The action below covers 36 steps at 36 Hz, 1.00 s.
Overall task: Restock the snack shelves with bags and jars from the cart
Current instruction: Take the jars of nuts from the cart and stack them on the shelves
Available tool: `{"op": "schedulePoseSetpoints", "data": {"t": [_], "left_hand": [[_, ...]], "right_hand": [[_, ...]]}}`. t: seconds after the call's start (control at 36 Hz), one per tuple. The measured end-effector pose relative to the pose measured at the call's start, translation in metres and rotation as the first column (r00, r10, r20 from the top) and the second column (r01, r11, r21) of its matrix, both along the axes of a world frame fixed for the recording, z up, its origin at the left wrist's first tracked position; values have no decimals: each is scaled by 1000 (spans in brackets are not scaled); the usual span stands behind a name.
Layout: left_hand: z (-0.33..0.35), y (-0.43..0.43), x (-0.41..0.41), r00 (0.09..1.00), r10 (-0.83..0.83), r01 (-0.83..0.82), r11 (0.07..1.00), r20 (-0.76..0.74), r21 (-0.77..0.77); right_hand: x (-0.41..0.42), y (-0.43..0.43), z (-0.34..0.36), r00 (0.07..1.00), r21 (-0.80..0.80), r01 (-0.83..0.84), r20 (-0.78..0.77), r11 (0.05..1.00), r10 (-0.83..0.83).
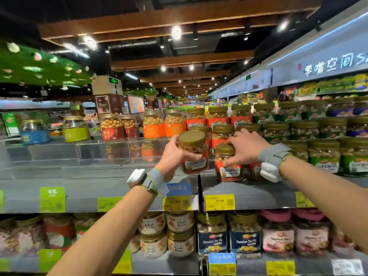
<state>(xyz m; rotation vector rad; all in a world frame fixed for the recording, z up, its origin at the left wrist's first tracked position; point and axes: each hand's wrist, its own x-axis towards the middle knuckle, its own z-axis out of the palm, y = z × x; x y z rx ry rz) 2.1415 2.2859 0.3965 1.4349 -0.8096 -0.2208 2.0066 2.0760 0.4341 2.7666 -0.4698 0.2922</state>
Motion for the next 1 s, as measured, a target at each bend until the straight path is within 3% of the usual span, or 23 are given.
{"op": "schedulePoseSetpoints", "data": {"t": [0.39,0.47,0.53,0.58,0.64,0.78,0.89,1.0], "left_hand": [[2,-3,12,997,-76,74,989,15,126],[4,-5,10,996,-90,87,983,13,161],[4,-6,9,994,-103,97,979,23,177],[4,-10,8,993,-107,97,975,40,202],[3,-15,10,993,-85,65,975,86,215],[-4,-21,12,952,-44,-58,946,302,320],[-12,-22,11,799,-32,-274,870,601,410],[-11,-23,17,828,-89,-235,841,553,487]], "right_hand": [[2,-3,14,989,24,99,-113,995,-96],[-4,7,29,994,265,-90,81,960,71],[-7,18,39,952,422,-270,252,865,174],[-6,34,45,933,490,-348,262,799,246],[0,48,46,940,469,-340,174,815,292],[17,57,36,940,217,-341,76,915,332],[27,52,17,948,215,-317,38,924,317],[32,39,7,961,232,-277,66,932,269]]}}
